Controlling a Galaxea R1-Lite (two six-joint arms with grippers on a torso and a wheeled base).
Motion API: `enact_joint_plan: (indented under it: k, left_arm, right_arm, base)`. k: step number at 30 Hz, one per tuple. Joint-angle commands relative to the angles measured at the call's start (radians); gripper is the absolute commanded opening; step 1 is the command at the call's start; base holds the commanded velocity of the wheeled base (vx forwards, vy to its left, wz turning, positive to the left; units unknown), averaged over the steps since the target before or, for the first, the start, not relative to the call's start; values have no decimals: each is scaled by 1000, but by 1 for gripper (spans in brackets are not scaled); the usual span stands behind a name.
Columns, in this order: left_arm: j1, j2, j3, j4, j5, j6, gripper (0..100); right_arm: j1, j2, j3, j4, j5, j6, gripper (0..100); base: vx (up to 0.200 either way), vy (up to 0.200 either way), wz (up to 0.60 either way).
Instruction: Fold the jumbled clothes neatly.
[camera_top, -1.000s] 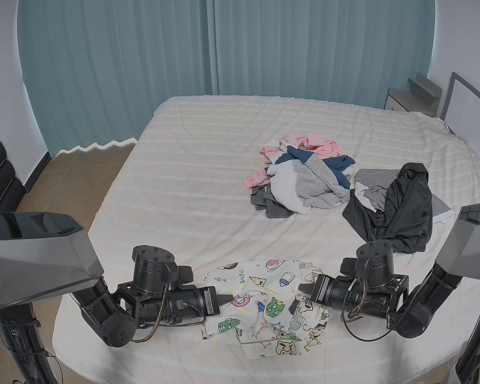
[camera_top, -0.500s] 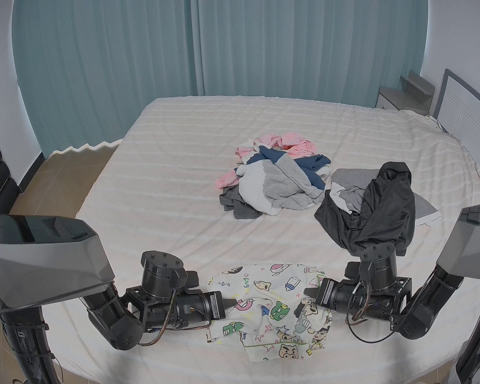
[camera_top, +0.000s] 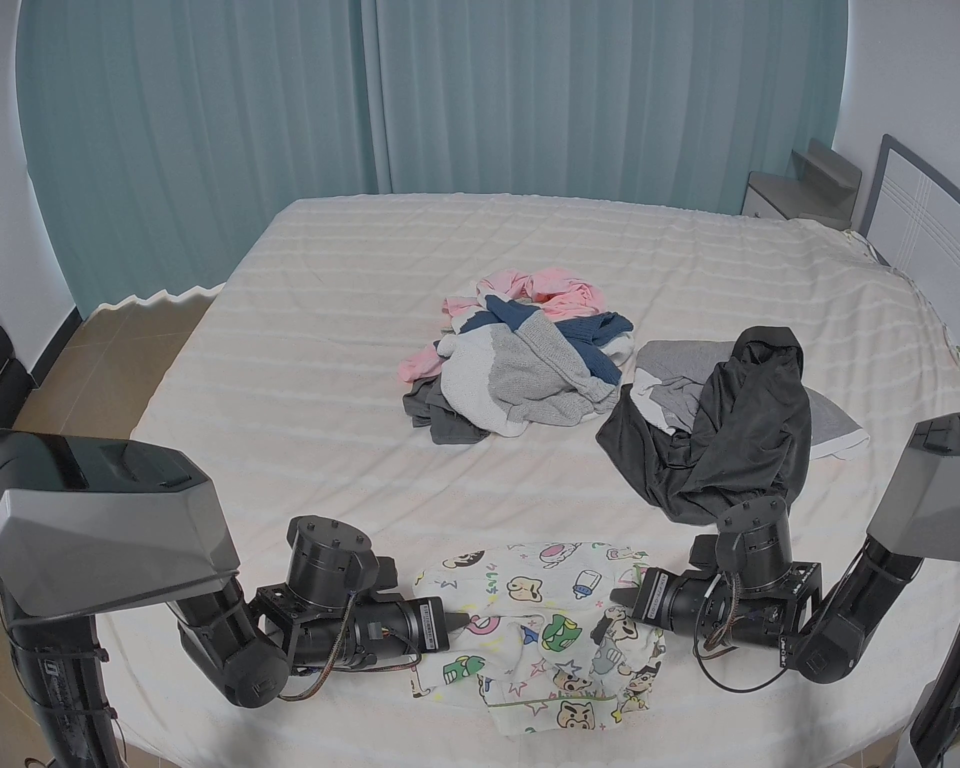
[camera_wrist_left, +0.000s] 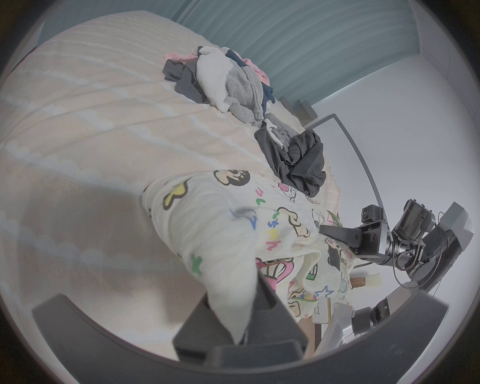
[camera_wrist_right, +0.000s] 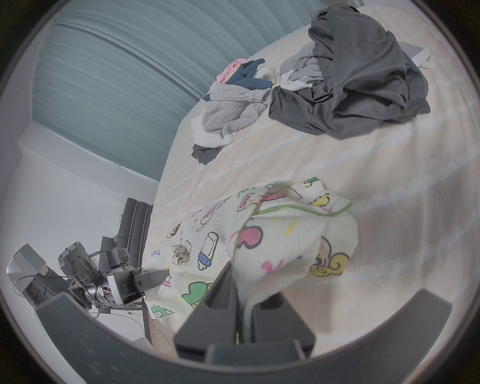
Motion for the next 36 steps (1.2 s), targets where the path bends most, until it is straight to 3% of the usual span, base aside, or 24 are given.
enact_joint_plan:
  k: [1,2,4,5,13,18,24,29,31,34,36]
  left_arm:
    - [-9,17,7,0,12,-2,0]
    - [-12,22,8,0,23,-2,100]
    - [-14,25,8,1,29,-2,100]
    - [-17,25,11,0,29,-4,100]
    - [-2,17,42,0,47,-1,100]
    - [67,-32,86,-3,81,7,100]
    - [219,-147,200,-11,83,72,100]
    - [277,-409,283,-10,78,65,100]
    - [271,-587,335,-10,86,68,100]
    - [251,-777,389,20,110,73,100]
    - [224,-895,416,86,173,76,100]
  right_arm:
    - [2,27,15,0,0,-1,0]
    - [5,30,23,0,0,-3,0]
    - [6,32,29,0,0,-3,0]
    - [8,32,34,-1,0,-3,100]
    - [-12,18,60,0,-20,-14,100]
    - [-81,-34,138,-3,-30,-57,100]
    - [-178,-293,264,8,-36,-93,100]
    - [-238,-540,301,39,-144,-209,100]
    - [-242,-706,291,138,-240,-291,100]
    - [-234,-901,288,273,-313,-359,100]
    - [-241,-1041,291,384,-329,-379,100]
  base:
    - [0,0,0]
    - [0,0,0]
    - [0,0,0]
    - [0,0,0]
    - [0,0,0]
    - [0,0,0]
    - [0,0,0]
    - [0,0,0]
    - [0,0,0]
    - [0,0,0]
    - [0,0,0]
